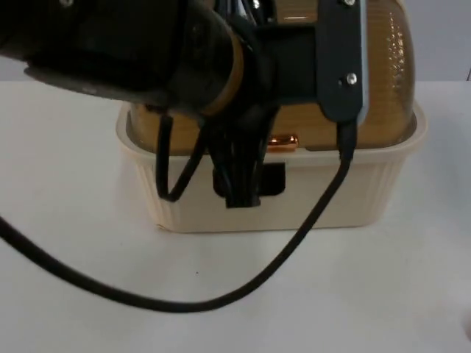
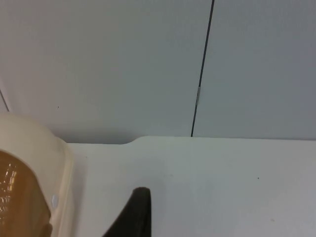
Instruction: Open the box lid with the left hand, place the block into the box with the right hand, then close the box lid with the left hand.
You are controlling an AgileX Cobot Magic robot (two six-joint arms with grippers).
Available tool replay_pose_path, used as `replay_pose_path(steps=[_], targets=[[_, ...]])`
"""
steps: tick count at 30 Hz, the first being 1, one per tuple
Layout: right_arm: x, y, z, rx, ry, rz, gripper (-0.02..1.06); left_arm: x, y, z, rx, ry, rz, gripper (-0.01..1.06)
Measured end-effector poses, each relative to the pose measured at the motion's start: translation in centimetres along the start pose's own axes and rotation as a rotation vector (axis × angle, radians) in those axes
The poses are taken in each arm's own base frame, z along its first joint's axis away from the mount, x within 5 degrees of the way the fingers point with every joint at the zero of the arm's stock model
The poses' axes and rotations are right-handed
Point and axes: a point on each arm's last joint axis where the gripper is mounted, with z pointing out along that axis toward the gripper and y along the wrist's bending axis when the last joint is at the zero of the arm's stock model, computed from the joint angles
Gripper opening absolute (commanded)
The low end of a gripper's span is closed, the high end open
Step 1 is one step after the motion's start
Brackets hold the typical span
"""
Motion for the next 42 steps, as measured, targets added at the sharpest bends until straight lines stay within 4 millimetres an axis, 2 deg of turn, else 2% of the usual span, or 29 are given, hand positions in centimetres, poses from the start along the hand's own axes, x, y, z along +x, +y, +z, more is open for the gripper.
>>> replay_pose_path(steps=[3,6,13,21,23,26,27,28,29,31,33,36,39,42], targets=[[0.0,0.0,0.0,0.000,0.000,0.000,0.93,0.0,0.3,0.2,-0.053,0.014,-0.028,1.05],[0.0,0.0,0.0,0.000,0.000,0.000,0.93,-0.4,-0.5,0.7,-0.097,0.022,-0.010,1.05],[0.0,0.0,0.0,0.000,0.000,0.000,0.93,-1.5,-2.5,2.2,-0.118,0.019,0.032,1.05],[0.0,0.0,0.0,0.000,0.000,0.000,0.93,-1.4,-3.0,2.7,-0.101,0.019,0.030,1.02],[0.0,0.0,0.0,0.000,0.000,0.000,0.93,-1.4,-3.0,2.7,-0.096,0.017,0.025,0.91],[0.0,0.0,0.0,0.000,0.000,0.000,0.93,-1.4,-3.1,2.7,-0.091,0.017,0.018,0.53],[0.0,0.0,0.0,0.000,0.000,0.000,0.93,-1.4,-3.1,2.7,-0.091,0.017,0.018,0.46],[0.0,0.0,0.0,0.000,0.000,0.000,0.93,-1.4,-3.1,2.7,-0.089,0.018,0.011,0.46],[0.0,0.0,0.0,0.000,0.000,0.000,0.93,-1.4,-3.1,2.7,-0.088,0.020,0.008,0.24],[0.0,0.0,0.0,0.000,0.000,0.000,0.93,-1.2,-3.1,2.8,-0.078,0.021,-0.006,-0.01],[0.0,0.0,0.0,0.000,0.000,0.000,0.93,-1.1,-3.0,2.9,-0.062,0.019,-0.024,0.00],[0.0,0.0,0.0,0.000,0.000,0.000,0.93,0.6,-2.1,3.7,-0.041,0.054,-0.099,0.00],[0.0,0.0,0.0,0.000,0.000,0.000,0.93,1.5,-1.6,4.0,-0.044,0.074,-0.111,0.00],[0.0,0.0,0.0,0.000,0.000,0.000,0.93,1.7,-1.6,4.1,-0.015,0.062,-0.121,0.00]])
